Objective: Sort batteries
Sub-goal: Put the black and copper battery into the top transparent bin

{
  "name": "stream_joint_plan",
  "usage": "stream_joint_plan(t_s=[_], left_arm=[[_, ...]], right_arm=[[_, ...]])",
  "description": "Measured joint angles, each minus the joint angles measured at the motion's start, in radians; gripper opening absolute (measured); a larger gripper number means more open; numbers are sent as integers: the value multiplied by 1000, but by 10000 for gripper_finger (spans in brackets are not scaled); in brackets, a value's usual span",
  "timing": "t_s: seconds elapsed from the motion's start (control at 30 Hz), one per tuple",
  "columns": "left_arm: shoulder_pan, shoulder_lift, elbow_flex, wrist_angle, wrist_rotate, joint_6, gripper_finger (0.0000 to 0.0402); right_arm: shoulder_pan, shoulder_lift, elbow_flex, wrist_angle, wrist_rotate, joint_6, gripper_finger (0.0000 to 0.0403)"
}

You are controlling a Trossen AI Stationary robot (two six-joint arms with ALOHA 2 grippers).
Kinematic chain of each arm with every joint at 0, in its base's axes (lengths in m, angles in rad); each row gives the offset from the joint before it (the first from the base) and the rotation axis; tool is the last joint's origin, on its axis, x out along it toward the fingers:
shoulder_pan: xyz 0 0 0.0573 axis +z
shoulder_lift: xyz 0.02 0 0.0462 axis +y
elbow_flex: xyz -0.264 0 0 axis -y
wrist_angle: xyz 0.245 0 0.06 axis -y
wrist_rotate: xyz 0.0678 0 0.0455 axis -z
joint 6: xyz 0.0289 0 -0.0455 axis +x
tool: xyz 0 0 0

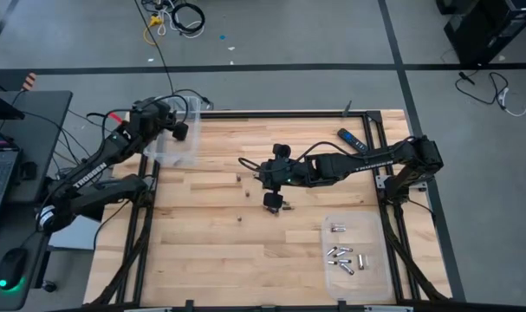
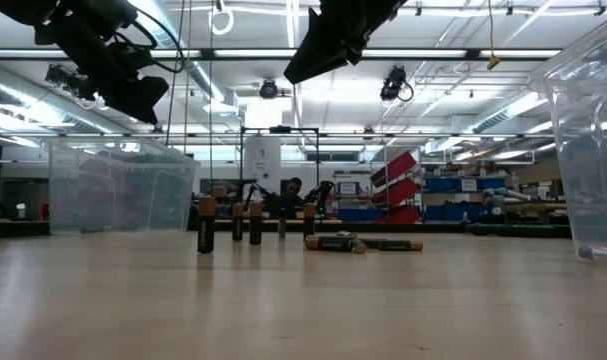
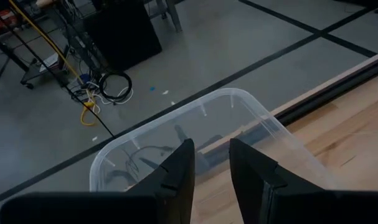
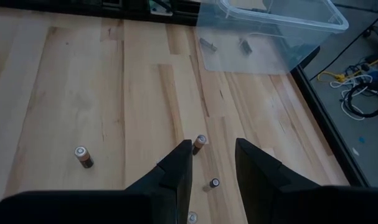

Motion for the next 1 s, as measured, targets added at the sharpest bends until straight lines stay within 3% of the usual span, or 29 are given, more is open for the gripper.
stream_joint_plan(t_s=[0.17, 0.23, 0.43, 0.53, 0.73, 1.0], left_arm=[[0, 0, 0, 11, 3, 0, 99], [0, -5, 0, 50, 60, 7, 99], [-39, -27, 0, 248, 496, 18, 99], [-98, -27, 0, 274, 621, 61, 99], [-232, -27, 0, 223, 631, 140, 99], [-338, -29, -1, 231, 550, 155, 99]], right_arm=[[-7, 0, 0, 6, 52, 37, 107], [-13, 0, 0, 9, 56, 40, 107], [-43, 46, 0, 65, 16, 26, 107], [-65, 90, 0, 115, -53, -3, 107], [-103, 180, 0, 227, -140, -55, 107], [-141, 274, 0, 309, -161, -121, 117]])
